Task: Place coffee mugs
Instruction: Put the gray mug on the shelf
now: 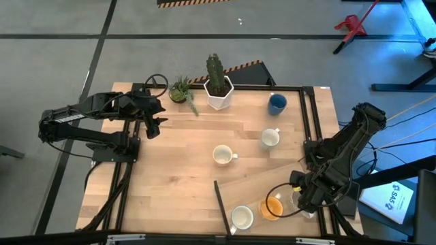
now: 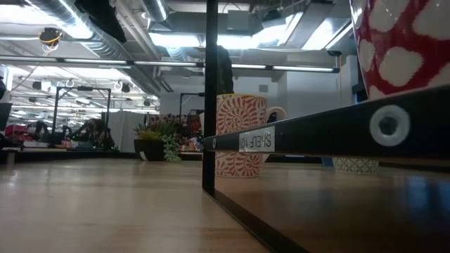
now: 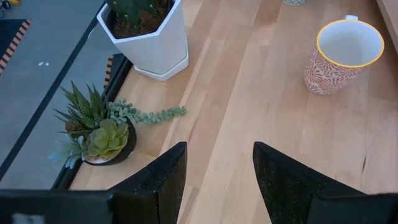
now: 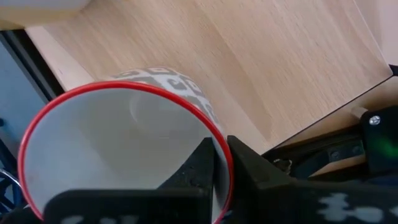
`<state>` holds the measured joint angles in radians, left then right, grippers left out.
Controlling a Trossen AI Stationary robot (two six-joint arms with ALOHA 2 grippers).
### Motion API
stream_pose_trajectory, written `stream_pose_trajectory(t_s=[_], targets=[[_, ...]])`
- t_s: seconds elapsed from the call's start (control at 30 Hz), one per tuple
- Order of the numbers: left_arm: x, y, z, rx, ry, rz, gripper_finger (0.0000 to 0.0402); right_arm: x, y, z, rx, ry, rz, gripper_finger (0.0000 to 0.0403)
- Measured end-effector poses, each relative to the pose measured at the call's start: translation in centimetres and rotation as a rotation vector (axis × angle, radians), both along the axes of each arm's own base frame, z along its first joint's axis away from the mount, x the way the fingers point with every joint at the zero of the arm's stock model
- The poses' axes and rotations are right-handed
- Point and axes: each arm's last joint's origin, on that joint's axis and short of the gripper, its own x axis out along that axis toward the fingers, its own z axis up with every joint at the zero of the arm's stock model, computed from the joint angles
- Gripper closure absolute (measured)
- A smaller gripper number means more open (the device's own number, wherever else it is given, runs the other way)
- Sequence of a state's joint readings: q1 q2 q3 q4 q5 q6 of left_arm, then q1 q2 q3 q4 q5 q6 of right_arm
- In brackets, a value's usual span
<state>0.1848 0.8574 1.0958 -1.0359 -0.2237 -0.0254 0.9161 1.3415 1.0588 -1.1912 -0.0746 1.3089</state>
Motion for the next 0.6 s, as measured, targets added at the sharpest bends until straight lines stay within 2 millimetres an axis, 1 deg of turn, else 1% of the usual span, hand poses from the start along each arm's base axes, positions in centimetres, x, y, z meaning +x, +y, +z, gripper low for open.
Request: stream_pose_trajectory(t_s=[0.23, 0.47, 0.6], targets=[[0.0, 0.0, 0.0, 0.0, 0.0, 0.0, 0.0223, -0.03, -0.01, 0.0, 0.001, 0.008, 0.001, 0.0385], [0.0, 0.0, 0.0, 0.0, 0.0, 0.0, 0.0223, -0.13, -0.22, 0.3, -0.036, 0.014, -0.001, 0.0384], [0.0, -0.01, 0.0, -0.002, 0.0, 0.001, 0.0223, -0.04, -0.1, 0.42, -0.023, 0.006, -0.001, 0.0384]])
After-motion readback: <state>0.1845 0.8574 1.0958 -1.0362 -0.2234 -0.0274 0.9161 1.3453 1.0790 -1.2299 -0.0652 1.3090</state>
